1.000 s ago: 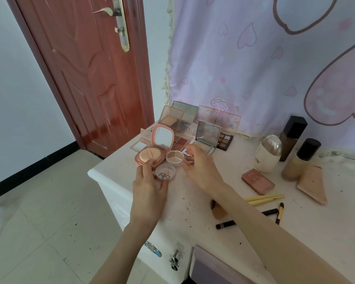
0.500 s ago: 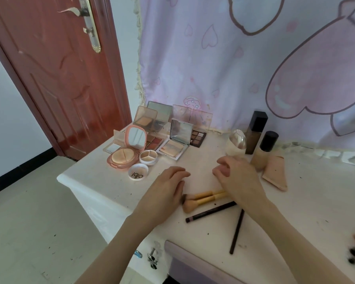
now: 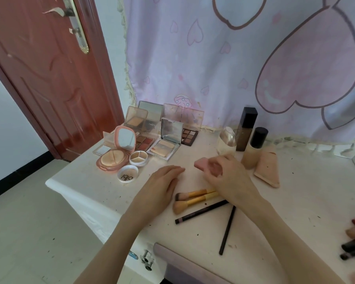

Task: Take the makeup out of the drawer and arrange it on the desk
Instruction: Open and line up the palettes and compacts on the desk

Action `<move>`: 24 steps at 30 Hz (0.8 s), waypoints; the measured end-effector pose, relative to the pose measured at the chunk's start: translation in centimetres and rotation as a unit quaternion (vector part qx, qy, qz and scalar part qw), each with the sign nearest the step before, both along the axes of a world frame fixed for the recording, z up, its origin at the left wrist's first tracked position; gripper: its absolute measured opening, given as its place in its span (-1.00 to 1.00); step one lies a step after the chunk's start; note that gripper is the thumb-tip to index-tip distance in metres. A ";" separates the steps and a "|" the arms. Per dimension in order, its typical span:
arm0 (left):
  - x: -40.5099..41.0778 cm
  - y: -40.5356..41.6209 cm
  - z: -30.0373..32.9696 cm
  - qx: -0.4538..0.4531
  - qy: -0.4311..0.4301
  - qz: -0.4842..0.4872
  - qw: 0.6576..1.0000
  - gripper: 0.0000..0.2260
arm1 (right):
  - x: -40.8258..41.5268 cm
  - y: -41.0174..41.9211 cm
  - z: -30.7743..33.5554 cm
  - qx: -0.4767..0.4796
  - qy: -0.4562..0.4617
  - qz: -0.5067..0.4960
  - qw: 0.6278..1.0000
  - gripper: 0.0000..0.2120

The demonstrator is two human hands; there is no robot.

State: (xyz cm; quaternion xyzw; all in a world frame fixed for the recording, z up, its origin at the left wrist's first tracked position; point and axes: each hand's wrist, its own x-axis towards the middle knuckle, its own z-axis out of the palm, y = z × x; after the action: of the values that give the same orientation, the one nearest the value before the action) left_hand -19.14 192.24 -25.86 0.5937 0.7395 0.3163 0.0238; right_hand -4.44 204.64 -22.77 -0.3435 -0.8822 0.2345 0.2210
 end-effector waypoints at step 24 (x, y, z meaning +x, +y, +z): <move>1.0 -1.6 1.6 0.133 -0.021 -0.087 0.987 -0.43 | -1.3 -3.4 0.9 -0.482 0.238 0.117 0.835 -0.47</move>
State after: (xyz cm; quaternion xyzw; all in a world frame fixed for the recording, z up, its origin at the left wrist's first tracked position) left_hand -18.13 190.62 -24.26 0.6469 0.6357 0.4210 -0.0128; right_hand -5.78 201.28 -21.84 -0.2343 -0.6114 0.7284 0.2018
